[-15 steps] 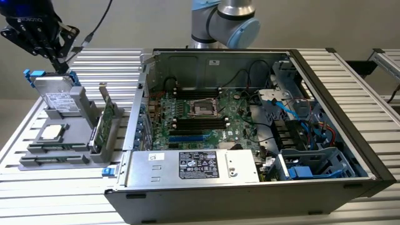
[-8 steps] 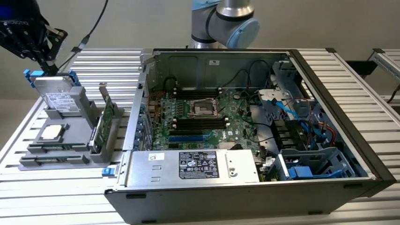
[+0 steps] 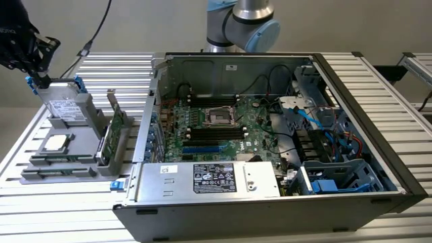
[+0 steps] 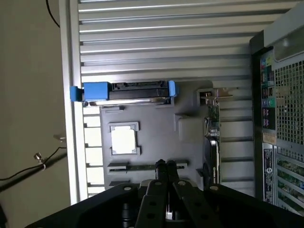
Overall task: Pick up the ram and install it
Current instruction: 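Reach for the ram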
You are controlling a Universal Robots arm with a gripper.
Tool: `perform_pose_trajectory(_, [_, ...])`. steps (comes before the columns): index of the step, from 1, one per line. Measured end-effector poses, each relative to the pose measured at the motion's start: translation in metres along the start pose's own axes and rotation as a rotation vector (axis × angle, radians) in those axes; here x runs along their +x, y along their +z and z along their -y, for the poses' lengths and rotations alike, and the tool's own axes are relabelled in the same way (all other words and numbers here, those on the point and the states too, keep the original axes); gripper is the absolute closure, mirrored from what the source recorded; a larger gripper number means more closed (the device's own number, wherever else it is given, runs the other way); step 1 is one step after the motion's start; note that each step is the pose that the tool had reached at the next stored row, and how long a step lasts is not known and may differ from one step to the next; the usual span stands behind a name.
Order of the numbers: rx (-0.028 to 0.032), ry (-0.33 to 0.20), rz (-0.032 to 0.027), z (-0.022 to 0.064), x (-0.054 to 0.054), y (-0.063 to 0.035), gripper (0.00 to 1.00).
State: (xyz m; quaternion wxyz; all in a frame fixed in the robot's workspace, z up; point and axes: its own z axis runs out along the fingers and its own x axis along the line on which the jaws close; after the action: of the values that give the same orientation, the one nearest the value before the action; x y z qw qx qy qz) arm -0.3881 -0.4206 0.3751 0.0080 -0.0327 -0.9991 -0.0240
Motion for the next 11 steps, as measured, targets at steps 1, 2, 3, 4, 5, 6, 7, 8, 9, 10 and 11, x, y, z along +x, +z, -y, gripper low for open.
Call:
perform_pose_trajectory(1, [0.0,0.0,0.0,0.0037,0.001,0.0002,0.9])
perform_pose_trajectory(2, [0.0,0.0,-0.0002,0.0074,0.001,0.0003,0.9])
perform_pose_trajectory(3, [0.0001,0.0,-0.0007,0.0109,0.001,0.0004,0.9])
perform_pose_trajectory(4, [0.0002,0.0,-0.0015,0.015,0.0,0.0005,0.9])
perform_pose_trajectory(5, [0.0001,0.001,-0.0025,0.0192,0.0,0.0006,0.9])
perform_pose_trajectory(6, [0.0002,0.001,-0.0038,0.0238,0.0,0.0007,0.9])
perform_pose_trajectory(7, [0.0003,0.001,-0.005,0.0279,-0.001,0.0008,0.9])
perform_pose_trajectory(8, [0.0005,0.001,-0.0064,0.0321,-0.001,0.0009,0.9])
perform_pose_trajectory(9, [0.0005,0.001,-0.0079,0.0359,-0.001,0.001,0.9])
perform_pose_trajectory(10, [0.0007,0.001,-0.0091,0.0386,-0.001,0.001,0.9])
perform_pose_trajectory(11, [0.0005,0.001,-0.0089,0.0388,-0.001,0.0012,0.9])
